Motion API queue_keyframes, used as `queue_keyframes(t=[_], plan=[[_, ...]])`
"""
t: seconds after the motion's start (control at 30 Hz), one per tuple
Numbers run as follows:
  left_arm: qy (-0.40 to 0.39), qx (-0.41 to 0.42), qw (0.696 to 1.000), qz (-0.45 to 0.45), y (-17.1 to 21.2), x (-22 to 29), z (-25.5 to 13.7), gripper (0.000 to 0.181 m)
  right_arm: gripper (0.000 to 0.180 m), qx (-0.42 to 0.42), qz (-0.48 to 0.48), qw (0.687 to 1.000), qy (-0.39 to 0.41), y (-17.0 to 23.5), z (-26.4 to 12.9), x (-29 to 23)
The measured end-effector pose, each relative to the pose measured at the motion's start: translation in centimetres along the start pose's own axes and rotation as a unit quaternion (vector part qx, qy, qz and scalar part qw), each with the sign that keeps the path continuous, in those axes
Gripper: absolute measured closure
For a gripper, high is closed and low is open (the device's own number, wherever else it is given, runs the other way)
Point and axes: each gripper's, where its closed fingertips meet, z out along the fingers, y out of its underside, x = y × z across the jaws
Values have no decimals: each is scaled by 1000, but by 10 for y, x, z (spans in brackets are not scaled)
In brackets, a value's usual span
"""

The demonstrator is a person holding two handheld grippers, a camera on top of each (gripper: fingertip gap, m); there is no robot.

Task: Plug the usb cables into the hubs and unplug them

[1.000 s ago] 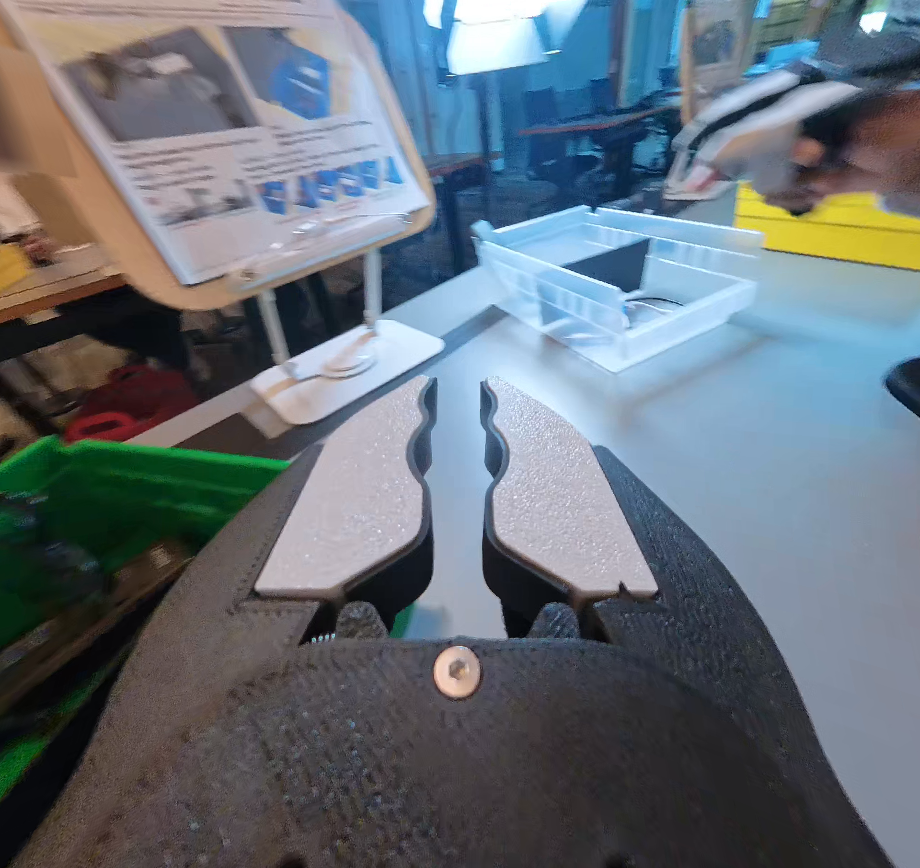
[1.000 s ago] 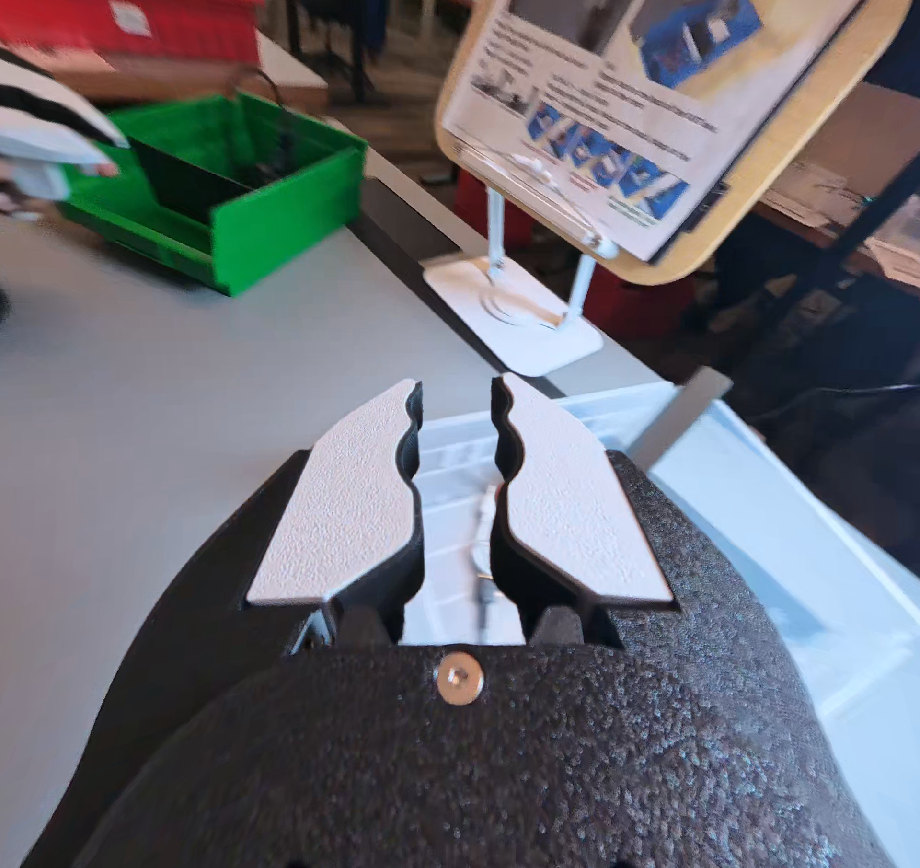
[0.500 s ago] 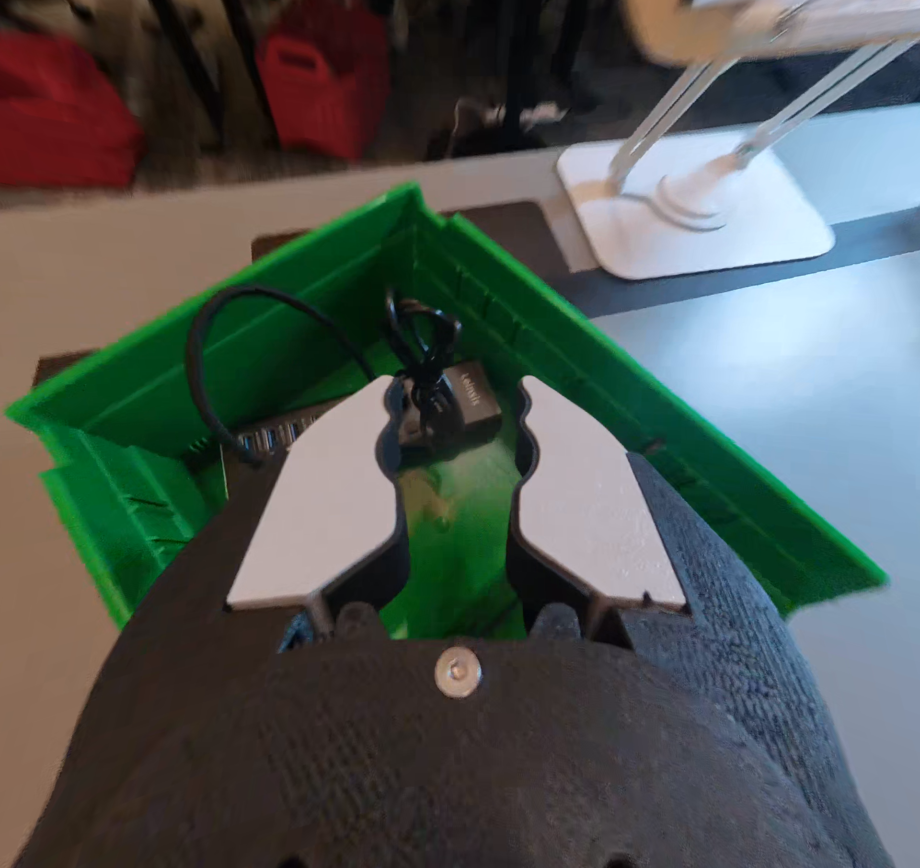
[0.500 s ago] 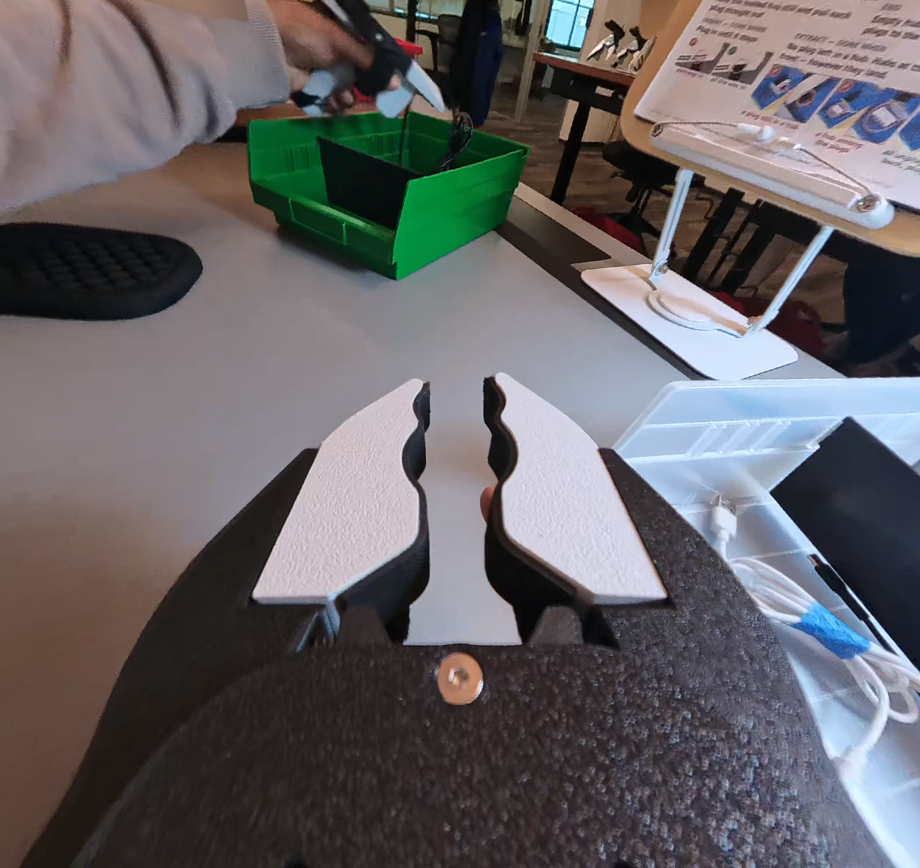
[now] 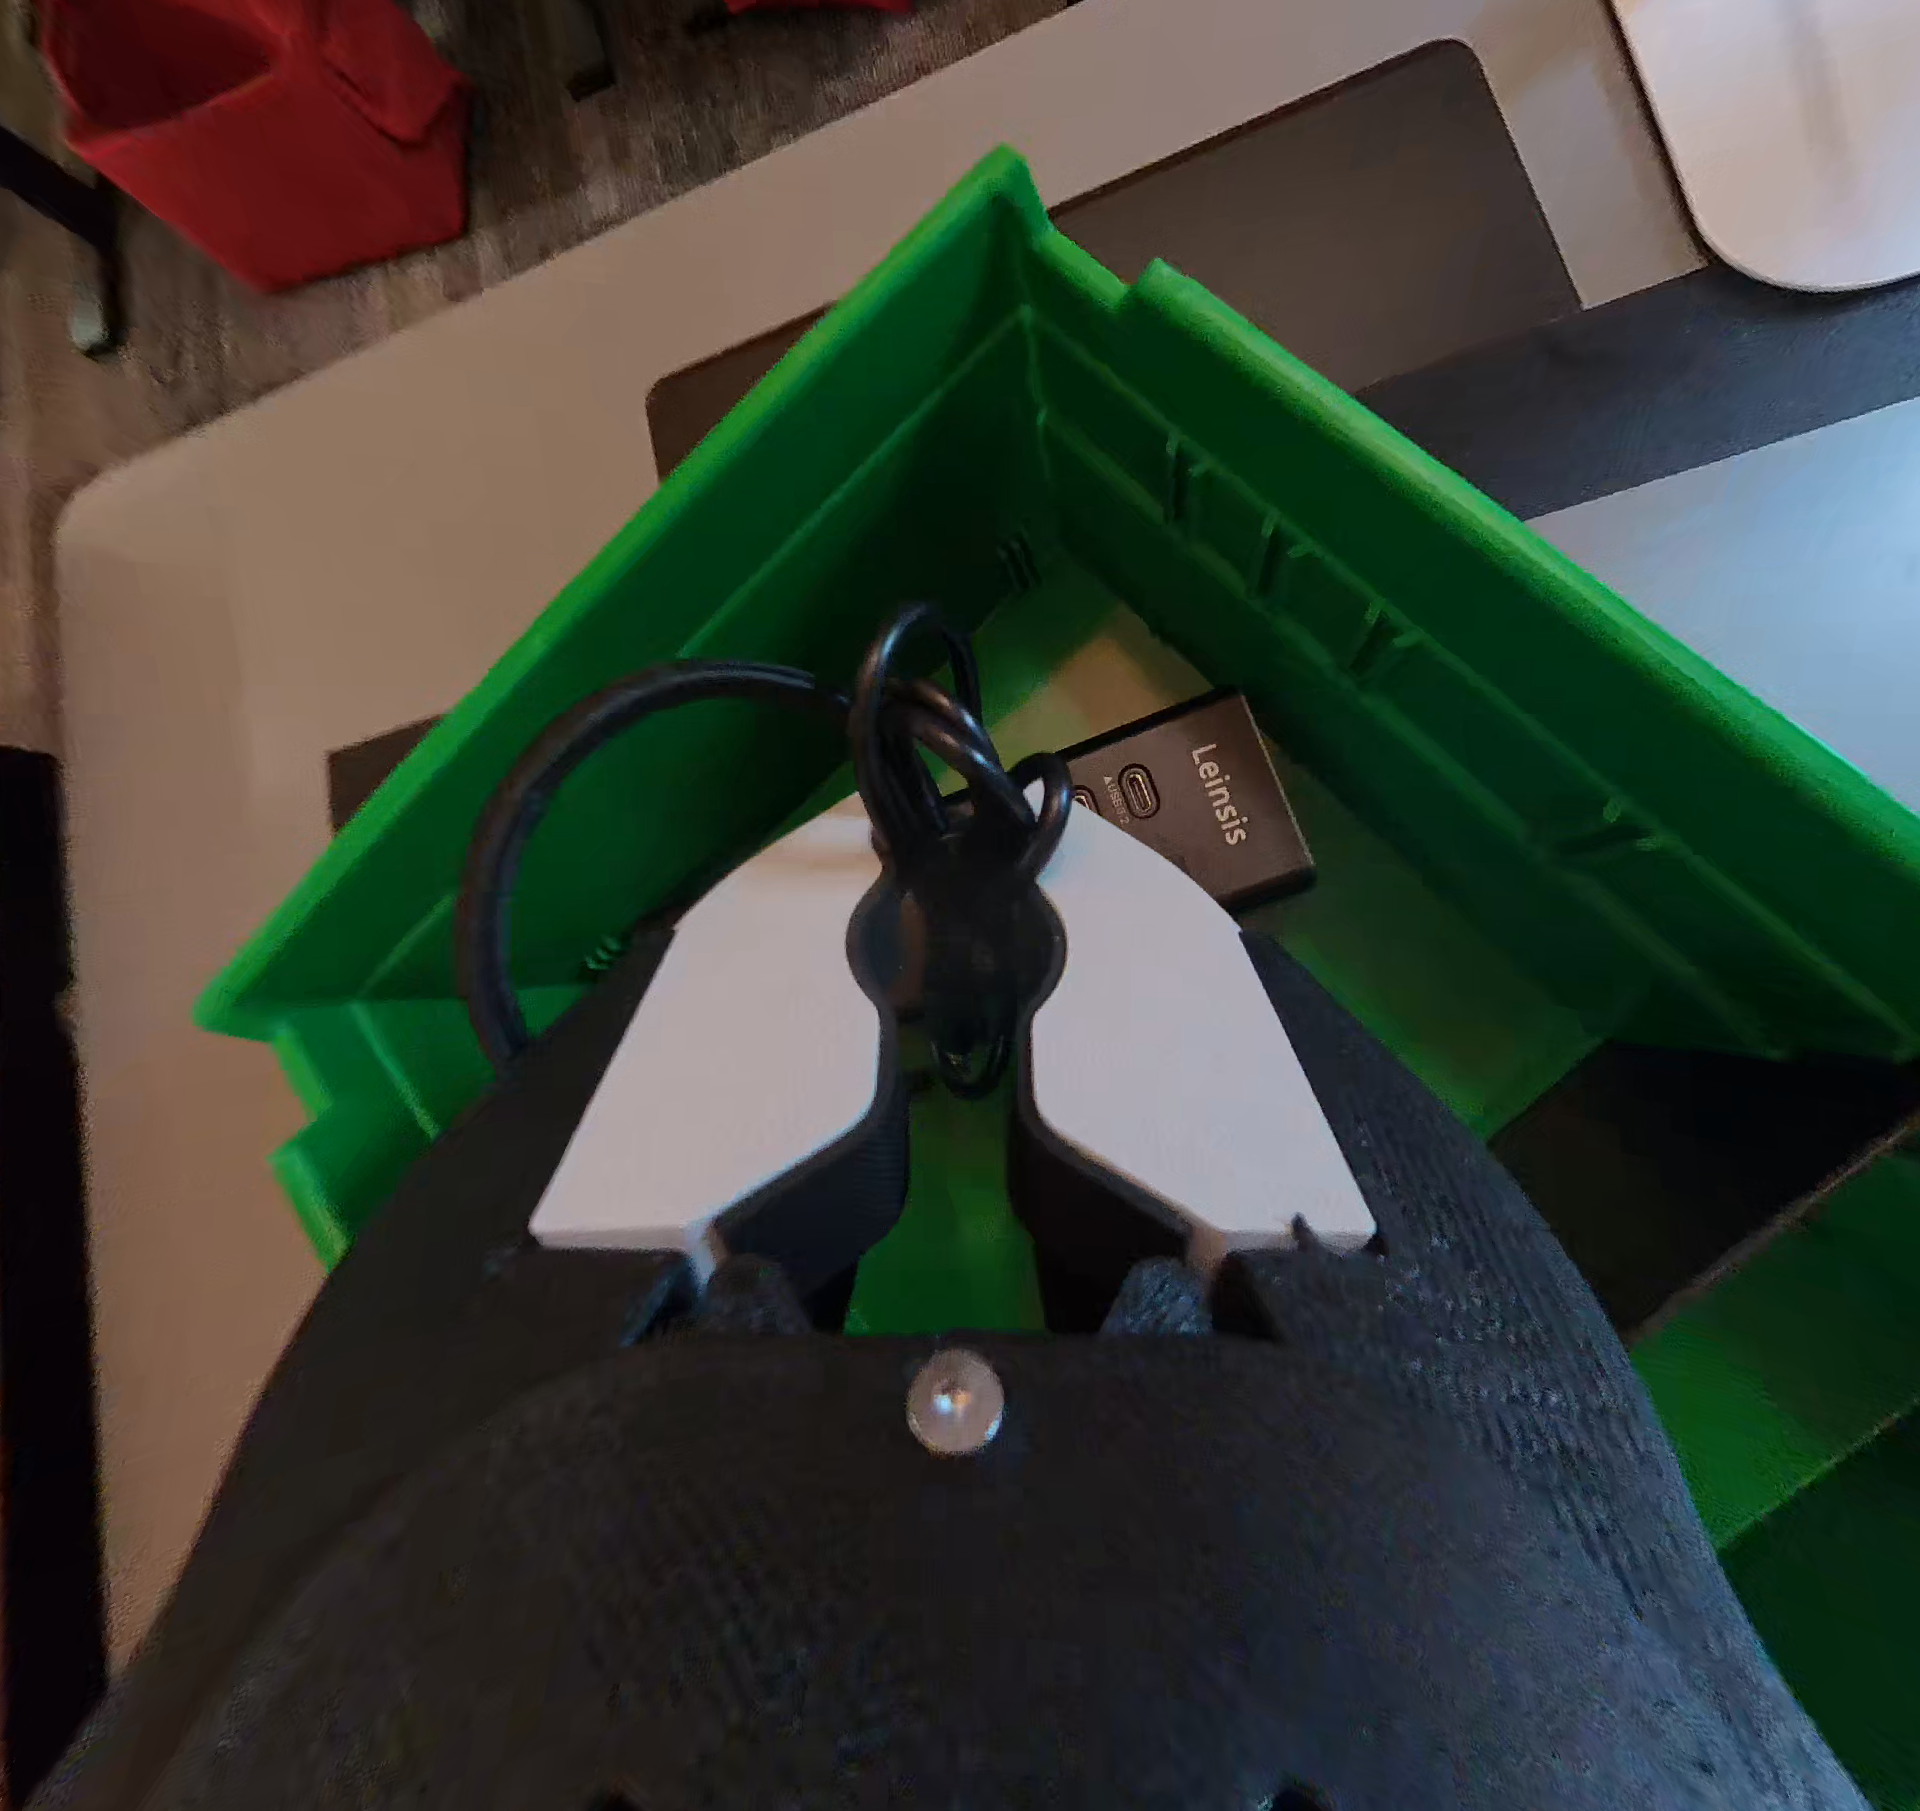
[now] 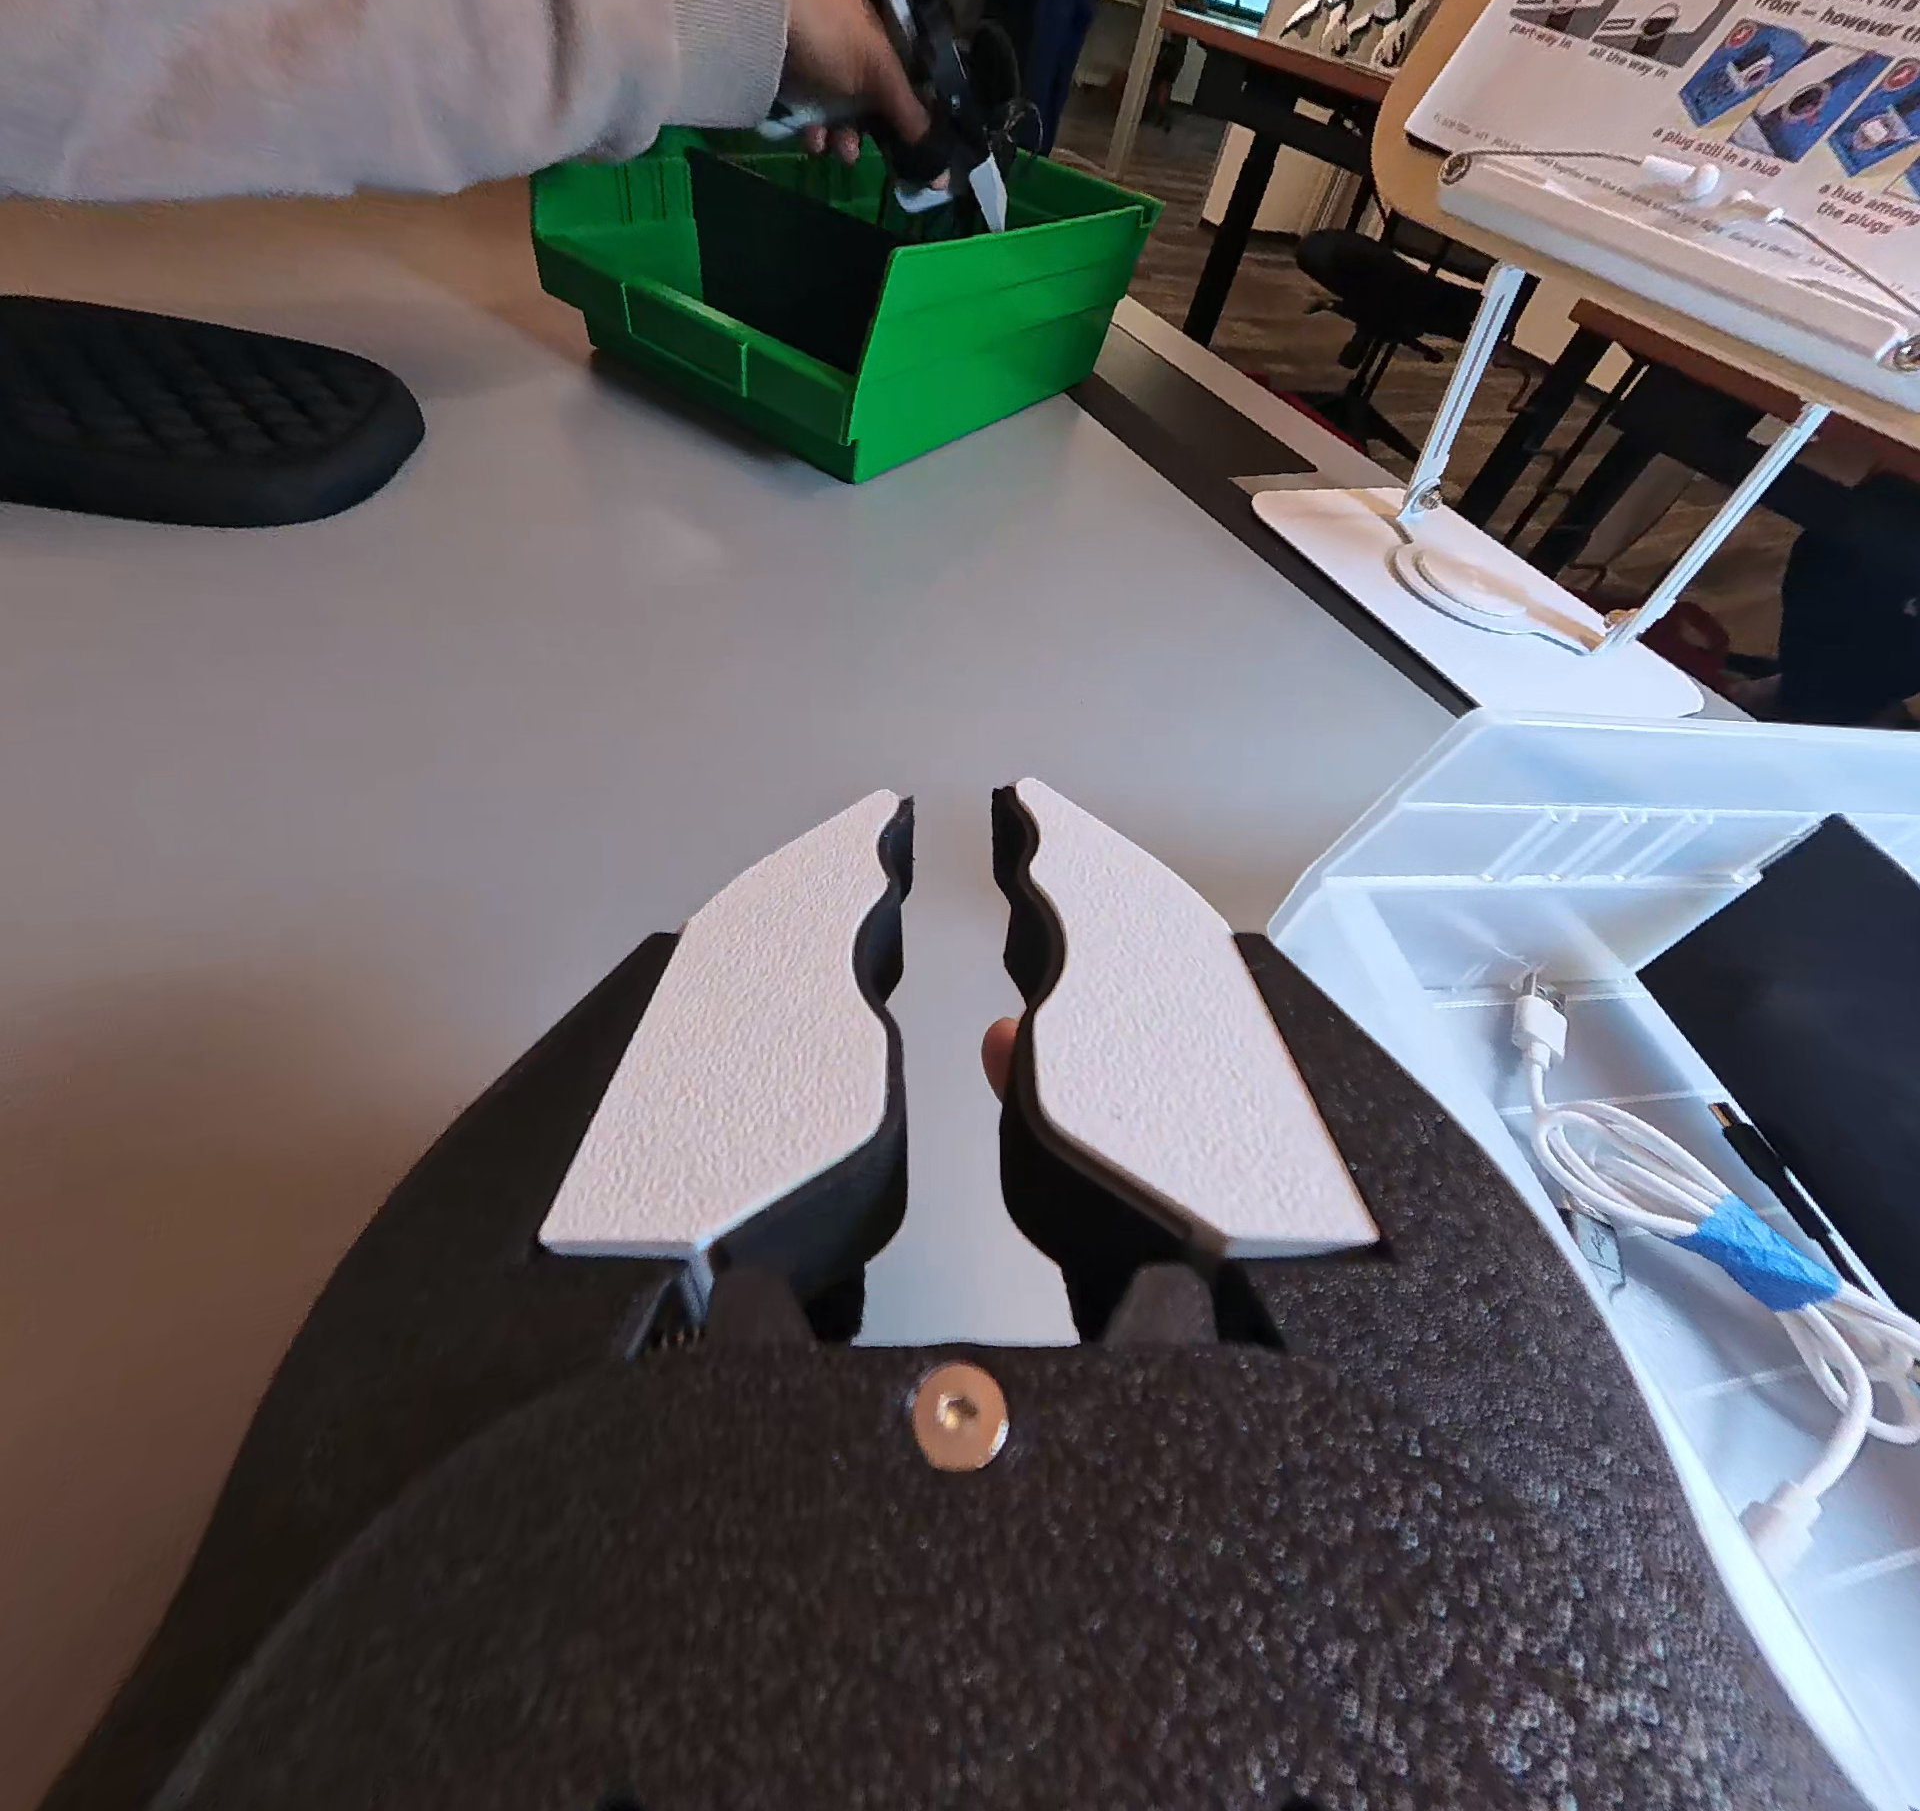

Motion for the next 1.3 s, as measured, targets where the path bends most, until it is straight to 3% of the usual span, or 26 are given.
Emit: queue_keyframes(t=[0.17,0.33,0.47,0.63,0.73,0.83,0.93,1.13,1.3], plan=[[5,66,997,36,-27,-4,-39,163,166,1,4,1000,3,0,-2,3],[44,180,980,70,-83,17,-126,163,166,10,10,1000,-5,-3,2,-1],[132,272,943,143,-113,91,-209,164,160,33,16,999,-11,-17,10,-9],[262,323,881,224,-99,204,-277,164,150,74,121,987,-78,-49,21,-31],[347,330,840,254,-71,270,-291,163,131,104,227,954,-163,-76,21,-47],[438,333,791,266,-40,330,-304,163,124,155,374,884,-232,-93,12,-39],[475,354,749,296,-16,369,-314,164,119,148,466,825,-284,-78,7,-35],[482,361,724,337,9,406,-310,163,125,125,515,789,-312,-60,26,-59],[503,374,706,330,18,411,-322,164,138,181,543,752,-328,-64,26,-55]])
